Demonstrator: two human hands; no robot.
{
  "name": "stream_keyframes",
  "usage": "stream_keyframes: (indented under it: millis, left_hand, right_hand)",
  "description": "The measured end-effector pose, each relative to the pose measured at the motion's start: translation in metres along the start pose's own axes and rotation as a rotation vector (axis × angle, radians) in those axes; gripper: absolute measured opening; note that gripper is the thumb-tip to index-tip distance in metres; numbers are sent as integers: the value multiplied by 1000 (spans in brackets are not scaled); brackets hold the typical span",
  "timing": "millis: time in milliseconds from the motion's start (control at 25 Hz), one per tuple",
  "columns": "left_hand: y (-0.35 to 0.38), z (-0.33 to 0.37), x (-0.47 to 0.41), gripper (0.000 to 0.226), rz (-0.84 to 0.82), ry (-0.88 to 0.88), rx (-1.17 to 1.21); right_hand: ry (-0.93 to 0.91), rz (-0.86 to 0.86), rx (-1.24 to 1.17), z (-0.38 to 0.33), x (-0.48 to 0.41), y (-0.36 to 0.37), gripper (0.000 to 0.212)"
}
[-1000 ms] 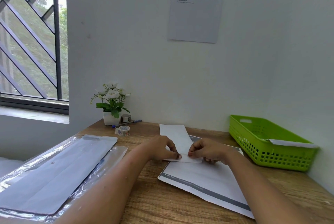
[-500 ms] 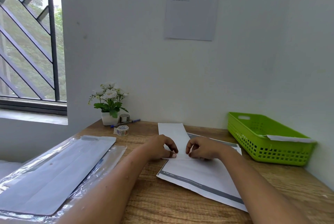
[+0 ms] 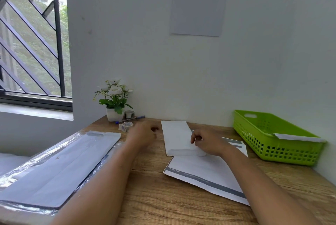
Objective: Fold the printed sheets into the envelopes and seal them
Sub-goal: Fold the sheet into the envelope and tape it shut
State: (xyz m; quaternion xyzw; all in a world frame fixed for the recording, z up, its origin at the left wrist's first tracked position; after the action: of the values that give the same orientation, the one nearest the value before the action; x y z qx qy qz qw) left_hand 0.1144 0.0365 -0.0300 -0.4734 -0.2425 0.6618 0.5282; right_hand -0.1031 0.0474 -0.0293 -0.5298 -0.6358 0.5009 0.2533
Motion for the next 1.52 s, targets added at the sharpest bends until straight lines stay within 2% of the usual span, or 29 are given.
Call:
stream_keyframes:
  millis: [40,80,200,320,520,680,800,920,1080,1200,1320,1520]
  left_hand:
    - [-11,-17,-2,38,115,-85,-109]
    - [-17,-34,-2,44,154,-183,-203]
    - [-10,-66,2,54,36,-414,-254]
    - [-3,-72,1,51,1,-452,-252]
    - [-11,-71,-2,37,98,-439,-221]
    - [-9,-59,-7,28,63,-301,-147]
    - [-3,-27,-7,27,46,-50,1]
    - [-2,16,-1,28,17,193,211]
    - [8,57,3,22,-41,370,297]
    - [15,62,2,26,-69,413,285]
    - [15,61,3,24,-71,419,264]
    - [13,69,9,22,-96,429,313]
  right_hand:
    - [-28,59,29,-3,0,-3,28]
    - [-55,90,73,-7,0,-4,26]
    - [-103,62,216,-14,2,5,24]
    - [-119,69,255,-15,3,7,24]
    - [-129,104,298,-13,2,1,25]
    - [-139,108,271,-12,3,0,24]
    - [-144,136,173,-13,1,-2,24]
    - [-125,189,-45,-15,0,-7,22]
    - [-56,225,-433,-19,2,-14,20]
    - [3,176,-617,-17,5,-13,23]
    - [9,190,-588,-15,5,-14,17]
    - [37,326,-545,-10,3,-20,9]
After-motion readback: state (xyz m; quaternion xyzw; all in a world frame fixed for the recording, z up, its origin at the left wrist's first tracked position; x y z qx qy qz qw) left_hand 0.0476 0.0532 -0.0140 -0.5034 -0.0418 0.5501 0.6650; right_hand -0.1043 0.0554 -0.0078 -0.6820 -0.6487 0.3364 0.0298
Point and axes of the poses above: each hand's wrist, its own x-axis away from the middle knuckle, its own y-axis out of the palm, z = x × y, the point moved 7 cm from there along -x, towards the middle knuckle, and after that the axes turned 1 degree about -x, right-handed, at the moved point
